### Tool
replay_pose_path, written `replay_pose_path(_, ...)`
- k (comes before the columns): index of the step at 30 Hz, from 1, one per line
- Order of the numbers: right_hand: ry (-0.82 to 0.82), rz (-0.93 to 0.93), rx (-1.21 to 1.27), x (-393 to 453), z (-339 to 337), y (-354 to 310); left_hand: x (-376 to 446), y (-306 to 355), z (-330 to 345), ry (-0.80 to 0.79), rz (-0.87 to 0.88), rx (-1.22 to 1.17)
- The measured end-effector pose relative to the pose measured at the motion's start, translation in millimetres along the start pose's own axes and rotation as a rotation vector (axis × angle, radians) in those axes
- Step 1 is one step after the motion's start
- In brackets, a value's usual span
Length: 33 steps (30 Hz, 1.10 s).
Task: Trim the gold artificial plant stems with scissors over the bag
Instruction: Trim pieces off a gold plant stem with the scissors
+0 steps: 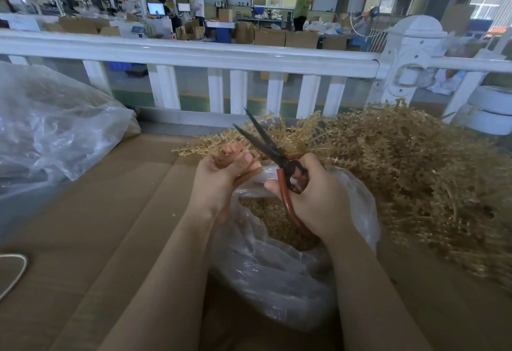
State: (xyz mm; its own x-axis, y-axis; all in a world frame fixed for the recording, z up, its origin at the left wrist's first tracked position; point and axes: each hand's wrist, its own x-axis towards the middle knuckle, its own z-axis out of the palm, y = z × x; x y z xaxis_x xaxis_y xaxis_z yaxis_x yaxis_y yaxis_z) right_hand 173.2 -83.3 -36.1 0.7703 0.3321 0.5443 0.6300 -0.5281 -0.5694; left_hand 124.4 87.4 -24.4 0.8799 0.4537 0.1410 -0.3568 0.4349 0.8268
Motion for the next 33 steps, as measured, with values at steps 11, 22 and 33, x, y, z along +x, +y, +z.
replay_pose_path(11,-0.022,-0.058,-0.235,-0.2,-1.0,2.5,0.3,-0.4,-2.5,0.038,0.154,0.158)
replay_pose_path(22,-0.045,-0.008,-0.174,0.0,-1.7,1.8,1.5,-0.9,-3.1,0.014,0.172,0.162)
replay_pose_path(33,0.097,-0.088,-0.153,-1.9,1.9,4.5,0.3,-0.9,-1.8,0.018,0.179,0.095)
